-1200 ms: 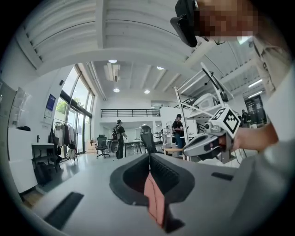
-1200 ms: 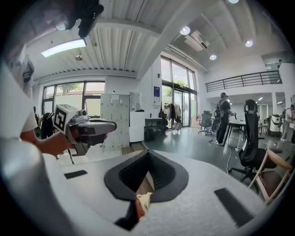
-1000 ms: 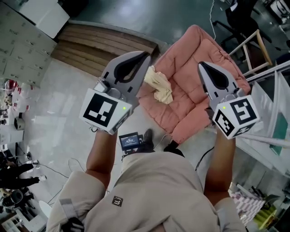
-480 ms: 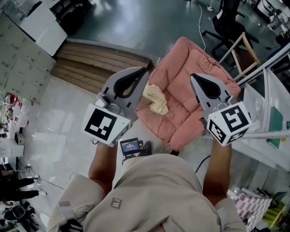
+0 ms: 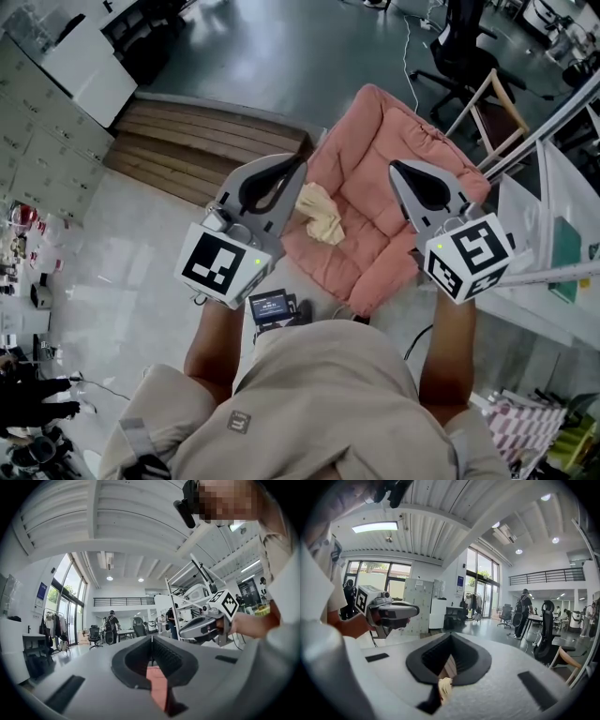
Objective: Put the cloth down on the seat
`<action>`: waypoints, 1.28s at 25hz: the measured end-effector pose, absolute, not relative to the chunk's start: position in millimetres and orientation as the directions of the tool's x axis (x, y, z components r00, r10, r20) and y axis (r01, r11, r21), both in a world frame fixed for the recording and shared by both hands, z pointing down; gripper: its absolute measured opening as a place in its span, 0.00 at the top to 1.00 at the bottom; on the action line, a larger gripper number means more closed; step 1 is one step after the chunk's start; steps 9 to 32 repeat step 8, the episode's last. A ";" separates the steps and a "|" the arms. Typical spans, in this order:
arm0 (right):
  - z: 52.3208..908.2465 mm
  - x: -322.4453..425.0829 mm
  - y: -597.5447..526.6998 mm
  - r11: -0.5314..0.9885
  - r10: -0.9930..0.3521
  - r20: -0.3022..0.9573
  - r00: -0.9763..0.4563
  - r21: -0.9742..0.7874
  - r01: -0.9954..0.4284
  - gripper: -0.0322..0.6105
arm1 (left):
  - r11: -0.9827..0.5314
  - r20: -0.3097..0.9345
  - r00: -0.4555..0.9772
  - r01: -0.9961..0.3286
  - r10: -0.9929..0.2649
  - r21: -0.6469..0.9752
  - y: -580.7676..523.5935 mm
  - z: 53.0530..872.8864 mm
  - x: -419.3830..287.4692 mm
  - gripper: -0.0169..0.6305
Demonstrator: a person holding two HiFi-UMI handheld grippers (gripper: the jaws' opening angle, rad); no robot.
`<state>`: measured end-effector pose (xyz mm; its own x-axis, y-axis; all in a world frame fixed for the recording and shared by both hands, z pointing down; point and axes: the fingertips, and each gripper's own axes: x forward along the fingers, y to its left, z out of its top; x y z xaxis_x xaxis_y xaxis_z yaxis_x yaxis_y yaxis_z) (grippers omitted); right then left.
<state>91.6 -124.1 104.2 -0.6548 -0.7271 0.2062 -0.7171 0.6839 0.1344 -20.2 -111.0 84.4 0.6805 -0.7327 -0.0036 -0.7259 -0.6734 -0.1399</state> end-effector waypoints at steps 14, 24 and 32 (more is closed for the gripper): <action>102.9 103.8 -106.5 0.669 -0.741 0.204 -0.640 0.139 -0.730 0.96 | -0.682 -0.001 0.688 -0.719 -0.725 -0.137 -93.4 84.8 -11.0 0.95; 102.9 103.8 -106.5 0.669 -0.741 0.204 -0.640 0.139 -0.730 0.96 | -0.682 -0.001 0.688 -0.719 -0.725 -0.137 -93.4 84.8 -11.0 0.95; 102.9 103.8 -106.5 0.669 -0.741 0.204 -0.640 0.139 -0.730 0.96 | -0.682 -0.001 0.688 -0.719 -0.725 -0.137 -93.4 84.8 -11.0 0.95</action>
